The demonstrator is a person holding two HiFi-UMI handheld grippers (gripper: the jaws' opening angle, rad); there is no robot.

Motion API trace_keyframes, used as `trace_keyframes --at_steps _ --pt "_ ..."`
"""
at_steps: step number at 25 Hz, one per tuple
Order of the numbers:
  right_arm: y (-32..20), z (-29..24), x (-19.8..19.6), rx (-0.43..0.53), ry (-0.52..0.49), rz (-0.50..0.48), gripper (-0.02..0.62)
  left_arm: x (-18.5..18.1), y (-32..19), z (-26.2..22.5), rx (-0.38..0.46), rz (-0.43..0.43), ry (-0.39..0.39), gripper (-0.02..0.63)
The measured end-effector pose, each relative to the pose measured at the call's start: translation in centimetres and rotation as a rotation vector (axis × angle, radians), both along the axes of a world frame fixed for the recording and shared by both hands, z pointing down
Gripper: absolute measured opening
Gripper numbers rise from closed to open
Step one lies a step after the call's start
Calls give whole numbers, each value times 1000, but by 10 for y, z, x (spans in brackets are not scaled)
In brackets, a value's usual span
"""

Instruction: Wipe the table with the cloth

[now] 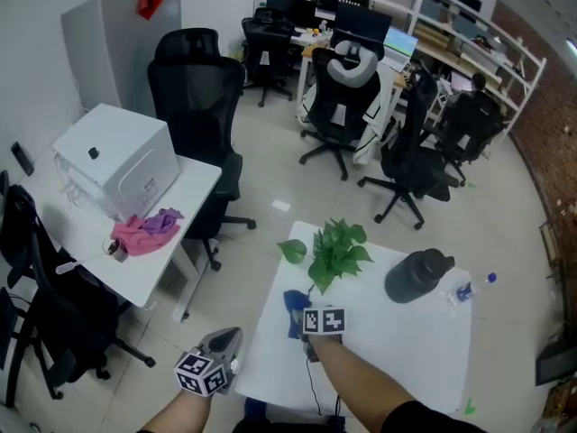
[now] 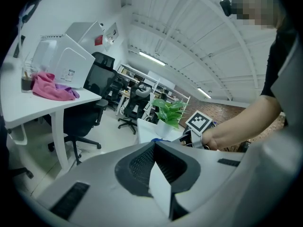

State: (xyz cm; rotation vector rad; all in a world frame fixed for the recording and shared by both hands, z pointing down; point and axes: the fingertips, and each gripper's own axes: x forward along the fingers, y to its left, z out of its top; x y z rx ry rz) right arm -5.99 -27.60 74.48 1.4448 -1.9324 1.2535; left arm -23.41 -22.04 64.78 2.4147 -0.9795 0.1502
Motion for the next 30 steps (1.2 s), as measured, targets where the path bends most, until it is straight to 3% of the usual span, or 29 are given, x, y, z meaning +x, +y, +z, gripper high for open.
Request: trace_keyframes --at_steps 11,18,24,30 --pt "-15 1 -37 17 -3 -35 94 -5 9 -4 3 -4 -8 0" --pt "-11 -21 -43 60 -268 13 92 -10 14 -12 14 -16 -9 0" --pt "54 -61 16 129 -405 92 92 -2 17 -27 31 -22 6 0" --pt "119 -88 140 196 -368 184 92 33 32 -42 50 22 10 0"
